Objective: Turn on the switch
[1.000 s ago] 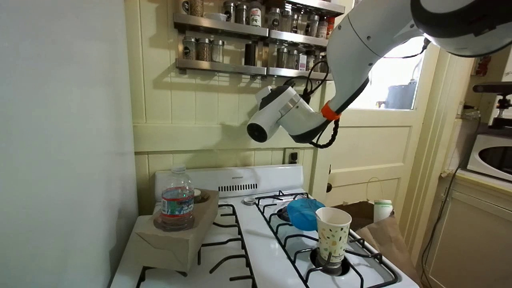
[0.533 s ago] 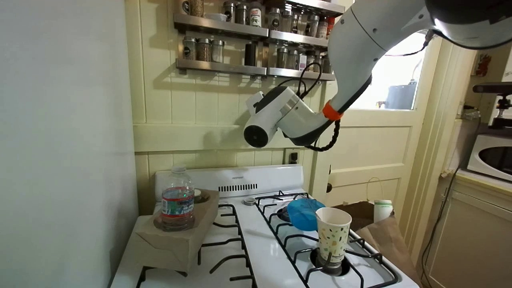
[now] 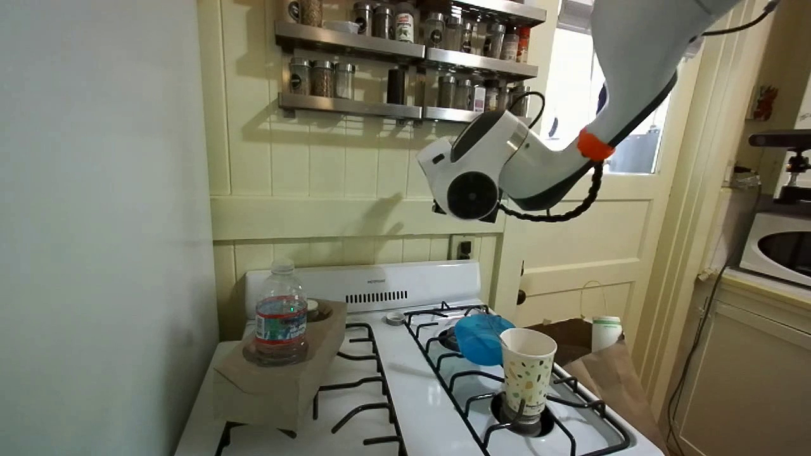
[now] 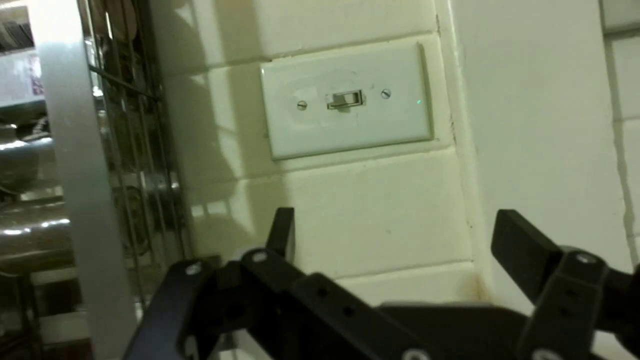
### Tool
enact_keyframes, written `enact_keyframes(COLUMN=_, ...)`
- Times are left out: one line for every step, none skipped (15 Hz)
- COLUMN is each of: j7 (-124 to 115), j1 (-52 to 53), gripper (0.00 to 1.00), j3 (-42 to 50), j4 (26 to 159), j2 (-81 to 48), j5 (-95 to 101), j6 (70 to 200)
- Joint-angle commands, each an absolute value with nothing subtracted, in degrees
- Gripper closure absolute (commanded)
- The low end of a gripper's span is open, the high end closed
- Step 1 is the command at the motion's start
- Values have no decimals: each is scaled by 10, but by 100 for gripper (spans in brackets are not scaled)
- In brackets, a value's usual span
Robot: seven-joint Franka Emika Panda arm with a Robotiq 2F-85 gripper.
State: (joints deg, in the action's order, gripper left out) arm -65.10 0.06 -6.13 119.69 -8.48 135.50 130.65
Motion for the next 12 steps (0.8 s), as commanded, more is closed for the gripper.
enact_keyframes(j7=-776, j1=-10, gripper=0, j3=-49, j4=1277, j2=21, j5=1388, j6=1382)
enact_keyframes(j7=-800, j1=-8, gripper=0, j3=-42, j4=1288, j2=43, j5=1377, j6=1403)
enact_keyframes(j7=-819, j1=-4, gripper=0, j3=-36, j4=1296, j2=60, j5=1364, j6=1422)
enact_keyframes(j7=-837, j1=1, gripper=0, j3=-30, j4=1307, j2=78, j5=1353, j6=1438)
enact_keyframes(j7=-854, j1=5, gripper=0, j3=-24, j4=1319, j2=97, j5=1341, j6=1453)
enact_keyframes(j7=-871, j1=10, gripper=0, j3=-18, j4=1331, j2=114, j5=1330, j6=1466)
enact_keyframes(j7=-879, j1=15, gripper=0, j3=-13, j4=1344, j2=132, j5=1307, j6=1476)
enact_keyframes(j7=-883, j1=20, gripper=0, j3=-8, j4=1354, j2=146, j5=1282, j6=1486)
enact_keyframes(j7=-878, j1=25, gripper=0, j3=-4, j4=1363, j2=158, j5=1259, j6=1490)
enact_keyframes(j7=-879, j1=31, gripper=0, j3=-3, j4=1372, j2=168, j5=1243, j6=1482)
enact_keyframes(j7=-860, j1=32, gripper=0, j3=1, j4=1336, j2=131, j5=1269, j6=1472)
enact_keyframes(j7=-860, j1=37, gripper=0, j3=3, j4=1346, j2=142, j5=1257, j6=1472)
